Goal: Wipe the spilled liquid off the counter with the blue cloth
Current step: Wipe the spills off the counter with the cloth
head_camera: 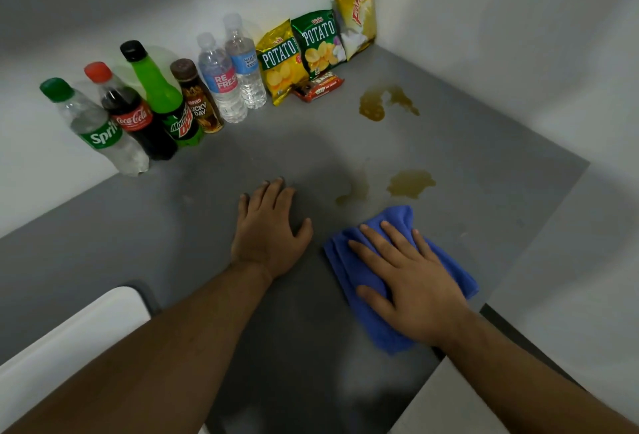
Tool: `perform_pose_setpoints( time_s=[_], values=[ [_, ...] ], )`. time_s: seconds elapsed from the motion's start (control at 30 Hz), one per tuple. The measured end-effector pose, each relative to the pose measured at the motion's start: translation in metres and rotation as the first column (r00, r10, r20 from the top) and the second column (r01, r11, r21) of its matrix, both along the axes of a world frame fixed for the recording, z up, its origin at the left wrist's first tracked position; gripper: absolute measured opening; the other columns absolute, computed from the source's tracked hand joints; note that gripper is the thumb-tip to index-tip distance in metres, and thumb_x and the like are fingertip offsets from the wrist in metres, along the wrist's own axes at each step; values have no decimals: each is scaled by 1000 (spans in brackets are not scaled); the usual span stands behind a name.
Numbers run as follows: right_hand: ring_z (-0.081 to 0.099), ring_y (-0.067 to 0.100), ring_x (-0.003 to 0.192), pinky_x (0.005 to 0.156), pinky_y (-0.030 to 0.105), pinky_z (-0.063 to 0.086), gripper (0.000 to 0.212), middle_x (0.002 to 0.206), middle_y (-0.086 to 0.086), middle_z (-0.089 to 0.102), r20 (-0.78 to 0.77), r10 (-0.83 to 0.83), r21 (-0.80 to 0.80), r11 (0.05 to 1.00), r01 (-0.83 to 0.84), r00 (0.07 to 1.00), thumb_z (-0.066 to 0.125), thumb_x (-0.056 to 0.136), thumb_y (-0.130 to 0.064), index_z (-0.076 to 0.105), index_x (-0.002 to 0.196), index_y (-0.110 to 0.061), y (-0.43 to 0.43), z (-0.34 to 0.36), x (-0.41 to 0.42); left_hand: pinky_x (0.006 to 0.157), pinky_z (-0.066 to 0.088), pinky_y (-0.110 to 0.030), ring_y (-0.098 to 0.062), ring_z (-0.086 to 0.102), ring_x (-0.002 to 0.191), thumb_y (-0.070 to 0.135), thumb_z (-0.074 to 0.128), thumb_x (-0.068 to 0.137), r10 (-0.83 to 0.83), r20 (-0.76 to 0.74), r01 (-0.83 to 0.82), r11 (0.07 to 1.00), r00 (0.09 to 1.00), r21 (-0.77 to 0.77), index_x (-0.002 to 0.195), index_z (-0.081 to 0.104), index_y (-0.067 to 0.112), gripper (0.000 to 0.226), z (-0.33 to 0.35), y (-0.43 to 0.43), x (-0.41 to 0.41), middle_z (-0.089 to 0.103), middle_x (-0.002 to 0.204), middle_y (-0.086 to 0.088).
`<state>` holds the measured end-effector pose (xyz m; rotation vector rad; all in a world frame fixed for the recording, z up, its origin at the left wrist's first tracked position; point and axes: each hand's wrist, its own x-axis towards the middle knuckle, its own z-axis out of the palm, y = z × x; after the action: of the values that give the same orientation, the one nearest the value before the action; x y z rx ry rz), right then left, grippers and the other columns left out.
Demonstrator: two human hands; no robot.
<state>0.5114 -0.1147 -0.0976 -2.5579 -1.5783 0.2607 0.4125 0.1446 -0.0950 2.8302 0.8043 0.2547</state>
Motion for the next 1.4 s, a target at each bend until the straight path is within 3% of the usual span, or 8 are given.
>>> perform_pose_setpoints(
  time_s=[0.17,0.3,0.6,0.8,0.93,1.2,1.3,1.4],
  values=[
    [-9,17,159,127,56,5,73,172,-16,-1,35,-125,-52,991,127,991,11,99,-77,0,163,-44,6,3,29,123,21,-58,-28,31,149,58,44,88,-7,17,8,1000,1000,-8,142,49,20,67,-2,1,0,40,159,-5],
    [-8,25,159,126,60,-2,74,174,-8,-2,44,-265,-77,960,268,963,12,99,-72,4,165,-37,56,4,33,123,20,-58,-28,29,150,60,41,88,-10,4,11,1000,1000,-16,143,47,20,68,-1,1,1,38,160,-5],
    [-4,17,160,128,54,4,68,172,-16,3,2,-45,6,999,45,999,24,102,-68,11,164,-42,39,3,14,116,32,-56,-32,43,139,45,48,89,-26,58,29,998,998,-59,137,56,15,58,10,14,-1,47,153,-9],
    [-11,16,159,128,53,0,73,173,-15,-3,37,-202,-72,976,204,979,8,98,-73,1,164,-41,49,6,52,120,25,-56,-29,38,143,45,56,91,11,13,-11,1000,1000,-2,140,53,17,57,9,47,-9,44,154,-6],
    [-5,27,159,126,61,-2,70,174,-6,1,13,-324,-68,943,324,946,20,102,-62,7,165,-34,94,7,46,121,24,-57,-29,37,143,46,54,90,27,12,-27,1000,1000,4,142,51,19,59,6,45,-7,44,155,-6],
    [3,19,160,128,53,5,69,172,-13,10,0,-12,11,1000,12,1000,29,101,-64,16,164,-40,68,4,-2,119,27,-59,-31,39,142,48,50,88,24,34,-23,1000,999,-14,139,52,18,59,6,47,-8,45,154,-7],
    [10,17,159,127,53,13,69,171,-15,17,8,-56,27,998,55,998,32,100,-67,20,163,-41,48,3,21,122,24,-57,-28,36,145,49,48,89,26,35,-25,999,999,-27,141,51,20,60,5,47,-9,43,156,-5],
    [-4,17,159,128,53,3,72,173,-14,3,34,-196,-50,979,198,980,13,100,-71,7,164,-41,69,4,52,123,22,-56,-26,33,147,53,41,90,23,23,-22,999,999,-26,143,47,22,62,4,48,-8,41,157,-3]
  ],
)
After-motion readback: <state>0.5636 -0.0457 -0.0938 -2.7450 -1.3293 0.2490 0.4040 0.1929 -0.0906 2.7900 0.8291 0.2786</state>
